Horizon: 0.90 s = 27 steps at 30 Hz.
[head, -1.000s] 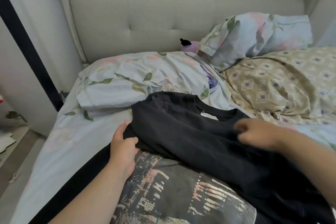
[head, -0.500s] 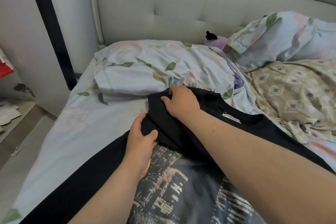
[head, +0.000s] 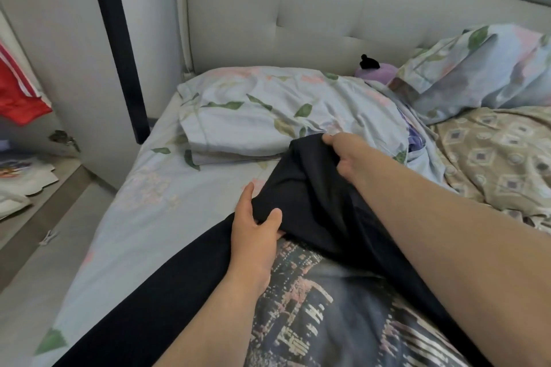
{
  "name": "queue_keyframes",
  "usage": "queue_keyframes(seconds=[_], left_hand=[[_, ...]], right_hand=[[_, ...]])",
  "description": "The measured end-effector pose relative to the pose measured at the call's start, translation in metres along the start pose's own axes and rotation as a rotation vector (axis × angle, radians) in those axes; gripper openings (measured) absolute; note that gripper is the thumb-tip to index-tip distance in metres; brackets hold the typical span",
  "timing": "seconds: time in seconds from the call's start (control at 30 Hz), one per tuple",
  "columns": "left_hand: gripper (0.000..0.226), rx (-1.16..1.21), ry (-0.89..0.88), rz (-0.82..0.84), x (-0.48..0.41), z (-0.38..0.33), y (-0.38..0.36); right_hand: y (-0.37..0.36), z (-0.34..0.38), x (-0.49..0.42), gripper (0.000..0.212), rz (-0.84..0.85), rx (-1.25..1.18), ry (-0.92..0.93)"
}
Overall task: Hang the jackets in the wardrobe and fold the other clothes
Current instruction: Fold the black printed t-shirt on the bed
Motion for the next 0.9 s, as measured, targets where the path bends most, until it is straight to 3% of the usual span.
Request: queue_keyframes(seconds=[0.13, 0.17, 0.23, 0.3, 0.33, 0.4, 0.5, 0.57, 0.67, 0.73, 0.83, 0.9], left_hand=[[0.062, 0.027, 0.015, -0.013, -0.004, 0.004, 0.0], [0.063, 0.013, 0.019, -0.01, -0.005, 0.004, 0.0], [0.068, -0.047, 0.023, -0.009, -0.004, 0.004, 0.0], [0.073, -0.125, 0.019, -0.016, -0.002, 0.002, 0.0], [0.074, -0.155, 0.011, -0.015, -0.002, 0.001, -0.001], [0.074, -0.187, 0.005, -0.019, -0.001, -0.001, -0.001], [0.072, -0.212, -0.008, -0.031, 0.0, -0.002, -0.001], [0.071, -0.233, -0.012, -0.035, 0.001, -0.001, -0.002], [0.074, -0.254, -0.016, -0.034, 0.002, -0.001, -0.001], [0.076, -0.252, 0.002, -0.029, -0.001, 0.001, 0.0], [0.075, -0.25, 0.008, -0.048, -0.005, 0.005, 0.003], [0.075, -0.277, -0.002, -0.055, -0.006, 0.005, 0.003]], right_hand=[[0.036, -0.022, -0.02, 0.056, -0.183, 0.808, 0.067], [0.039, -0.03, -0.023, 0.064, -0.199, 0.876, 0.055], [0.042, -0.037, -0.025, 0.066, -0.183, 0.718, 0.002], [0.043, -0.034, -0.018, 0.059, -0.073, 0.237, -0.002], [0.042, -0.029, -0.008, 0.059, -0.033, 0.131, 0.026], [0.044, -0.023, 0.021, 0.063, -0.032, 0.339, 0.263], [0.052, -0.035, 0.069, 0.065, 0.013, 1.003, 0.703], [0.064, -0.047, 0.09, 0.063, 0.069, 1.22, 0.766], [0.078, -0.048, 0.099, 0.034, 0.132, 1.284, 0.702], [0.085, -0.036, 0.089, 0.048, 0.141, 1.154, 0.615], [0.114, -0.003, 0.058, 0.027, 0.009, 0.516, 0.255], [0.126, -0.007, 0.047, 0.03, -0.004, 0.296, -0.026]])
Point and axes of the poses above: each hand's wrist, its own x-axis away from the middle knuckle, its own y-axis out of the back of the hand, z = x × y, the point moved 4 cm from there along -x, towards the middle knuckle, and after that the axes turned 9 degrees about -x, right-handed, at the moved point
